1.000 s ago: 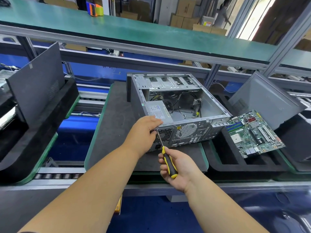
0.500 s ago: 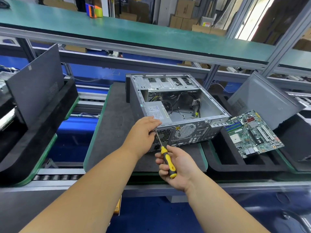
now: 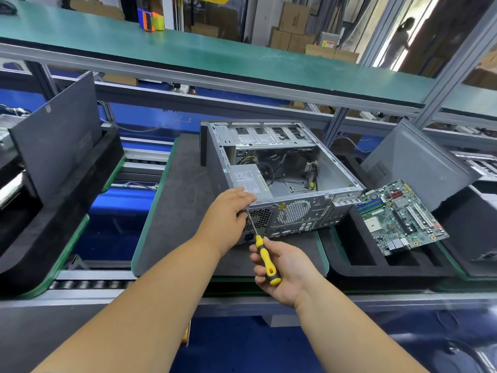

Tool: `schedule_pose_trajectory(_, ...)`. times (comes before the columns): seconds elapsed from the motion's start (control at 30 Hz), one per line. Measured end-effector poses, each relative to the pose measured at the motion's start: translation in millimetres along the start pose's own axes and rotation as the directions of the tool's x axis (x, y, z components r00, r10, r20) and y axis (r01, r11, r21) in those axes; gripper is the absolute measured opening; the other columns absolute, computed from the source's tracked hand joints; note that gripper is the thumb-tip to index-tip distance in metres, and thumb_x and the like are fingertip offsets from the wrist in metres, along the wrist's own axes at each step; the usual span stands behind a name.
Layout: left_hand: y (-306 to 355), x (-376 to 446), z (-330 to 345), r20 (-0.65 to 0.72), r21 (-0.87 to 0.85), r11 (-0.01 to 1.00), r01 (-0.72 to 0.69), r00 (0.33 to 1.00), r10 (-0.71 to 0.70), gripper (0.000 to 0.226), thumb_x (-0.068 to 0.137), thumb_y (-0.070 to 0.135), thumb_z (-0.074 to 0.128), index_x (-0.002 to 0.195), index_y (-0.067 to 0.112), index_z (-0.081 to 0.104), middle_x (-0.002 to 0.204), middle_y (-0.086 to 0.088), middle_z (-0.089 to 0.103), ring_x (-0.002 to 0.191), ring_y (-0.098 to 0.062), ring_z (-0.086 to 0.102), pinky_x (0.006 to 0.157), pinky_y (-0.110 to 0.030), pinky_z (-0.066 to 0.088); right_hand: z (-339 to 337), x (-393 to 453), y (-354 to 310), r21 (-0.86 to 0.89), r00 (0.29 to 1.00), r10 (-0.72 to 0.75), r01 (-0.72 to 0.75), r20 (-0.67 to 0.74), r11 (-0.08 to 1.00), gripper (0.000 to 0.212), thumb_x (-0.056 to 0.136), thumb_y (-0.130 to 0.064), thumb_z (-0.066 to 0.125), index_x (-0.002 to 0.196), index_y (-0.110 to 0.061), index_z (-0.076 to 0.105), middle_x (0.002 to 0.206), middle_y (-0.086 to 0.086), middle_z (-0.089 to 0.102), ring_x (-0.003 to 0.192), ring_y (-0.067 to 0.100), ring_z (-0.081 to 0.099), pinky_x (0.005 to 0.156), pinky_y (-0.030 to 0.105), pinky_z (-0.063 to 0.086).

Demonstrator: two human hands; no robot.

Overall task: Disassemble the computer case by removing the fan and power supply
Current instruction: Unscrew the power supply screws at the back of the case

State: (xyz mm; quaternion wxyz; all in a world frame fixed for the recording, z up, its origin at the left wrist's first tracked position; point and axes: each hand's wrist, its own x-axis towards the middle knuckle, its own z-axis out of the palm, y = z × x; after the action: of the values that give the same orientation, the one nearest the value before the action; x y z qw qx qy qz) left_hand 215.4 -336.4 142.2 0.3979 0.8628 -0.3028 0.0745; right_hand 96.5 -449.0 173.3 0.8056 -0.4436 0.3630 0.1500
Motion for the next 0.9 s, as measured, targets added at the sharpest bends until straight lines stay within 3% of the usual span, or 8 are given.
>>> schedule_pose_trajectory(0.4,-1.9,1.1,3.1,-0.006,-0.020,1.000,-0.004,1.000,0.004,0.045,0.088,-0.006,0.058,0.128,0.014,0.065,0.133,0.001,0.060,0.135,-0.015,0.041,0.114,-0.019,0.022,3.8,-1.8,5.3,-0.042,0.996,-0.063,0.061,-0.059,0.997,0.023,0.095,-0.030,0.063,0.091,-0.008,0.064,0.063,0.002,0.058,0.044,0.011,0.046,0.042,0.019,0.039)
schedule_pose_trajectory(0.53,-1.8,1.4,2.5,-0.012,-0.013,1.000,-0.013,1.000,0.013,0.044,0.087,-0.006,0.059,0.126,0.012,0.066,0.131,-0.001,0.062,0.134,-0.018,0.042,0.111,-0.015,0.020,7.5,0.5,7.1,0.023,0.995,-0.083,0.084,-0.050,0.996,0.021,0.095,-0.027,0.062,0.088,-0.007,0.058,0.063,0.004,0.053,0.042,0.011,0.041,0.039,0.019,0.034)
schedule_pose_trajectory(0.67,-1.8,1.5,1.8,-0.012,-0.015,1.000,-0.017,1.000,0.017,0.044,0.088,-0.005,0.059,0.128,0.013,0.065,0.133,0.000,0.060,0.134,-0.016,0.041,0.111,-0.014,0.019,6.8,0.5,5.3,0.074,0.999,-0.040,0.041,-0.007,0.996,0.034,0.099,-0.034,0.053,0.089,-0.002,0.060,0.063,0.007,0.053,0.042,0.011,0.039,0.039,0.019,0.033)
schedule_pose_trajectory(0.77,-1.3,1.3,1.8,-0.017,-0.013,1.000,-0.014,1.000,0.013,0.044,0.089,-0.005,0.058,0.129,0.014,0.064,0.134,0.000,0.060,0.135,-0.015,0.039,0.112,-0.014,0.017,5.4,0.3,4.3,0.058,1.000,-0.024,0.023,0.005,0.998,0.040,0.101,-0.034,0.046,0.089,0.000,0.063,0.061,0.007,0.055,0.043,0.011,0.041,0.041,0.020,0.035)
schedule_pose_trajectory(0.9,-1.0,0.2,1.9,-0.019,-0.015,1.000,-0.012,1.000,0.012,0.045,0.089,-0.004,0.058,0.129,0.015,0.064,0.135,0.001,0.059,0.136,-0.013,0.038,0.109,-0.007,0.013,2.6,0.0,4.0,-0.037,0.997,-0.060,0.058,-0.051,0.998,0.031,0.098,-0.032,0.056,0.090,-0.004,0.066,0.064,0.004,0.059,0.044,0.012,0.045,0.043,0.021,0.038)
